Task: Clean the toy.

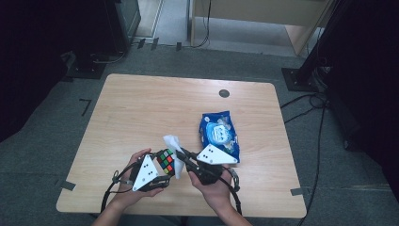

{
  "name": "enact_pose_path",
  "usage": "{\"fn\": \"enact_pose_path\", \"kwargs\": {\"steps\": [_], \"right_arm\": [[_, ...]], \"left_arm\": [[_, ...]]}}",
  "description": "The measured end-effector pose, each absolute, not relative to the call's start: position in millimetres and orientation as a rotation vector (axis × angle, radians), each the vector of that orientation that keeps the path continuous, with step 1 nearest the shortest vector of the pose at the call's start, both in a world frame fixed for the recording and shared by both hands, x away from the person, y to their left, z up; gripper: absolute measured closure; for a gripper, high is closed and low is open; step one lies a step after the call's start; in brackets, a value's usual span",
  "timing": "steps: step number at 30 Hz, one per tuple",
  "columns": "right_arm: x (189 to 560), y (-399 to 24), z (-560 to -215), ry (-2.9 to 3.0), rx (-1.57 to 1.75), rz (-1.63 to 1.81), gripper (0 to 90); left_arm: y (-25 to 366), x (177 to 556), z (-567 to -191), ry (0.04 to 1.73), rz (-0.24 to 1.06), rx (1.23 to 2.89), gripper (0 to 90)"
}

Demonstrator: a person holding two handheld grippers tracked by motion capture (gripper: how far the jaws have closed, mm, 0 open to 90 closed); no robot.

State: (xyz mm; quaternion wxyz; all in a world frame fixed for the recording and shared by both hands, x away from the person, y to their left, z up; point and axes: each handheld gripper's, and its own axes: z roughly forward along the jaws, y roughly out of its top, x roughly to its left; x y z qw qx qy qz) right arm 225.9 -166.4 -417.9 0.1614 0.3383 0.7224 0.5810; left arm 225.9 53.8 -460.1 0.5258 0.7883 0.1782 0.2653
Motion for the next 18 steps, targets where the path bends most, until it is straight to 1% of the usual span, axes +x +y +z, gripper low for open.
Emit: {"fn": "enact_pose_path", "kwargs": {"steps": [6, 12, 13, 16, 18], "right_arm": [[247.3, -181.4, -436.8, 2.067, 1.077, 1.47, 85.3], [261.6, -192.3, -457.2, 2.072, 1.183, 1.39, 83.9], [262.7, -191.9, -458.1, 2.081, 1.183, 1.386, 80.8], [265.7, -189.8, -458.5, 2.113, 1.186, 1.422, 59.9], [263.7, -188.2, -455.3, 2.091, 1.181, 1.455, 50.8]], "left_arm": [[59.9, 227.6, -456.0, 0.434, 0.619, 1.846, 34.3], [66.7, 232.6, -457.5, 0.475, 0.627, 1.838, 34.3], [67.5, 233.4, -457.7, 0.478, 0.628, 1.838, 34.3], [68.2, 234.3, -458.1, 0.485, 0.633, 1.838, 34.3], [68.5, 234.8, -458.7, 0.487, 0.635, 1.842, 34.3]]}}
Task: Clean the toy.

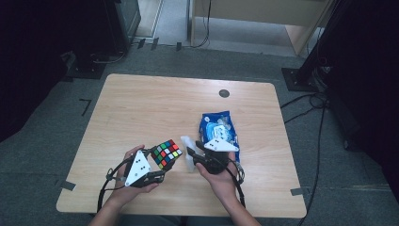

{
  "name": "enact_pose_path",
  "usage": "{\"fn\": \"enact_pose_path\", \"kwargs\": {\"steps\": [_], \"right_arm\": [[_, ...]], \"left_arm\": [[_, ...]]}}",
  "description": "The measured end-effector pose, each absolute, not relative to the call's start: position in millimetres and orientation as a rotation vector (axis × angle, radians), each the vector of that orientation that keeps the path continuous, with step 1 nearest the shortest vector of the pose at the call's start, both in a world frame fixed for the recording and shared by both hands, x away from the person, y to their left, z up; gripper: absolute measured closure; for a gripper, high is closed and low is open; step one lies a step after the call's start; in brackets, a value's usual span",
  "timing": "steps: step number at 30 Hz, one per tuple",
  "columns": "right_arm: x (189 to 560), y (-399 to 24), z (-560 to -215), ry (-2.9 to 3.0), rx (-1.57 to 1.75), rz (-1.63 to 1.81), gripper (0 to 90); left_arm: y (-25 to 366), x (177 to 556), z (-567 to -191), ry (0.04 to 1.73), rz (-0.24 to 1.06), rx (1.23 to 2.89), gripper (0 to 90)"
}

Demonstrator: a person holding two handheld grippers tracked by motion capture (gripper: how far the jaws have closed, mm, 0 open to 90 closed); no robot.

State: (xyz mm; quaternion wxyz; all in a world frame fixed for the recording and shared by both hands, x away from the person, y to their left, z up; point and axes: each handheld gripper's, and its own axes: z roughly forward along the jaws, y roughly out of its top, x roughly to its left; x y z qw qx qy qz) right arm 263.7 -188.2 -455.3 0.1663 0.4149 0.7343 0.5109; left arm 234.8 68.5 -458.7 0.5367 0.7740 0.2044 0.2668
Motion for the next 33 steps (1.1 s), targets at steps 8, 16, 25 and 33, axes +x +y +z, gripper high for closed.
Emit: {"fn": "enact_pose_path", "kwargs": {"steps": [8, 16, 25, 33], "right_arm": [[250.2, -185.3, -429.2, 2.048, 1.202, 1.761, 36.9], [245.9, -167.5, -431.2, 2.136, 1.312, 1.916, 23.2], [243.8, -160.9, -442.1, 2.101, 1.413, 1.927, 34.1], [246.9, -165.2, -439.3, 2.143, 1.466, 1.892, 34.5]], "left_arm": [[69.4, 238.4, -463.0, 0.516, 0.635, 1.853, 34.3], [61.1, 234.9, -463.0, 0.519, 0.652, 1.849, 34.3], [50.1, 228.2, -461.7, 0.502, 0.671, 1.843, 34.2], [52.2, 229.3, -464.4, 0.451, 0.65, 1.859, 33.4]]}}
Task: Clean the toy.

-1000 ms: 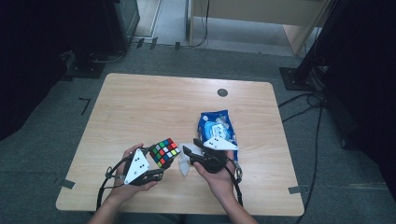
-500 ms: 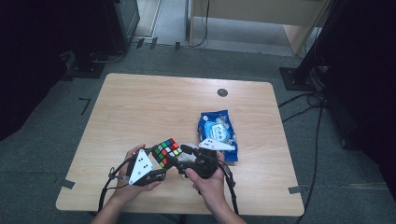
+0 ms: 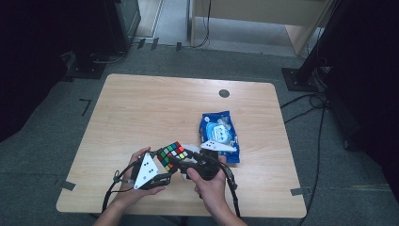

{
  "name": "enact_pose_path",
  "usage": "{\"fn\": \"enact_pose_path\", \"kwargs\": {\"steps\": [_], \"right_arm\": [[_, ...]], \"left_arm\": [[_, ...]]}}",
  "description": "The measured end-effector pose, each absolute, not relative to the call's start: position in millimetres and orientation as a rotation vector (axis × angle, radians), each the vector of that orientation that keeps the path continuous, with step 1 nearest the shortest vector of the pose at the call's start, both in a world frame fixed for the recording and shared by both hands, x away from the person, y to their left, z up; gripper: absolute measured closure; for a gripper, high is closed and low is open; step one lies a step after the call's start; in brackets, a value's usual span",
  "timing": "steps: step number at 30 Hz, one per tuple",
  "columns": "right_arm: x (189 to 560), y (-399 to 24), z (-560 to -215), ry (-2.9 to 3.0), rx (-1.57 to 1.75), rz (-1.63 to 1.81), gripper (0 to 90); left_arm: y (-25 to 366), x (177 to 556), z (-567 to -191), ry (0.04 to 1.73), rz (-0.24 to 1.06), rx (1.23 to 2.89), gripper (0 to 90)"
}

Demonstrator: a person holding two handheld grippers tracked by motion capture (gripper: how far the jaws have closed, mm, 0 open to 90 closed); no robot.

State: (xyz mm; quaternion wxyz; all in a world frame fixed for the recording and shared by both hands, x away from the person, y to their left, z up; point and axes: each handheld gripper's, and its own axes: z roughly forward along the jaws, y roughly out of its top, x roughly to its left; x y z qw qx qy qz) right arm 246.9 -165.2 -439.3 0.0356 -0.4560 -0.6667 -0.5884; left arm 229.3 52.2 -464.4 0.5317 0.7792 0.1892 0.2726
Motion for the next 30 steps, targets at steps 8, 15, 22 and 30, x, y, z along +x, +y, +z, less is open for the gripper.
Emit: {"fn": "enact_pose_path", "kwargs": {"steps": [8, 15, 22, 30], "right_arm": [[255.1, -189.3, -425.3, -2.047, -1.424, -1.824, 34.5], [255.6, -183.3, -423.8, -2.099, -1.353, -1.748, 34.4], [256.2, -180.7, -425.4, -2.131, -1.345, -1.721, 34.4], [258.9, -181.8, -428.2, -2.133, -1.353, -1.689, 34.3]], "left_arm": [[61.0, 232.5, -469.0, 0.422, 0.682, 1.894, 31.7], [59.3, 232.2, -470.7, 0.431, 0.746, 1.901, 31.3], [58.0, 229.7, -469.3, 0.43, 0.776, 1.909, 30.0], [48.6, 224.0, -468.8, 0.392, 0.787, 1.919, 27.3]]}}
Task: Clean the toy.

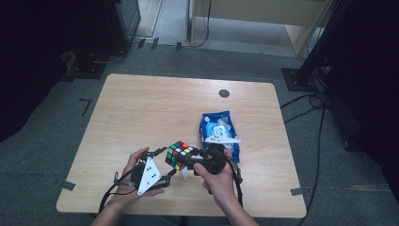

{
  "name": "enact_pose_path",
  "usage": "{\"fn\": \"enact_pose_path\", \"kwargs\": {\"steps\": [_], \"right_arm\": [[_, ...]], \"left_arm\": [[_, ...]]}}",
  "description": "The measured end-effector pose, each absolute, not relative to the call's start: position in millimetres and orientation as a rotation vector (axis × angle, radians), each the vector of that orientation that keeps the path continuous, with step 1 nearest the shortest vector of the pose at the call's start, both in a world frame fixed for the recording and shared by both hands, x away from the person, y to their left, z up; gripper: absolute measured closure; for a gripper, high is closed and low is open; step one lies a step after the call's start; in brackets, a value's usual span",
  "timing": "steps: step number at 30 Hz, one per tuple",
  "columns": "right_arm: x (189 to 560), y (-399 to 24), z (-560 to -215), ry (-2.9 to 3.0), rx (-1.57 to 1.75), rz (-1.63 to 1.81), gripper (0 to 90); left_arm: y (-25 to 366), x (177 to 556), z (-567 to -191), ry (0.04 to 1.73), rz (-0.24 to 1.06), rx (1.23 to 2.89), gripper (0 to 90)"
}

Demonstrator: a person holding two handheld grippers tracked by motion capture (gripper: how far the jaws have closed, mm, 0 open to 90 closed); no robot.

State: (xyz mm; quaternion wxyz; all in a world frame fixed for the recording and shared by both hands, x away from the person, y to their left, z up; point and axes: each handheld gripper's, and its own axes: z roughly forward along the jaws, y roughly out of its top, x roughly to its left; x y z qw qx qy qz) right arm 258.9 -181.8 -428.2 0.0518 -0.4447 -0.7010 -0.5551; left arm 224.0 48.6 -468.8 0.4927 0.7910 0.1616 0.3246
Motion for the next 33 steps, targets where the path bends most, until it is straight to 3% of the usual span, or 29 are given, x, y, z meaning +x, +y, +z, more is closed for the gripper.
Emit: {"fn": "enact_pose_path", "kwargs": {"steps": [9, 19, 23, 33], "right_arm": [[259.5, -178.0, -429.9, -2.153, -1.336, -1.64, 34.3], [258.6, -168.6, -434.9, -2.186, -1.314, -1.579, 34.3], [256.8, -164.9, -436.5, -2.191, -1.316, -1.58, 34.3], [257.8, -165.7, -436.0, -2.172, -1.293, -1.609, 34.2]], "left_arm": [[43.9, 221.5, -467.9, 0.371, 0.795, 1.942, 21.3], [37.4, 216.7, -465.4, 0.338, 0.789, 1.935, 20.5], [35.8, 215.2, -466.7, 0.317, 0.786, 1.942, 30.7], [37.9, 215.4, -467.0, 0.317, 0.784, 1.946, 33.9]]}}
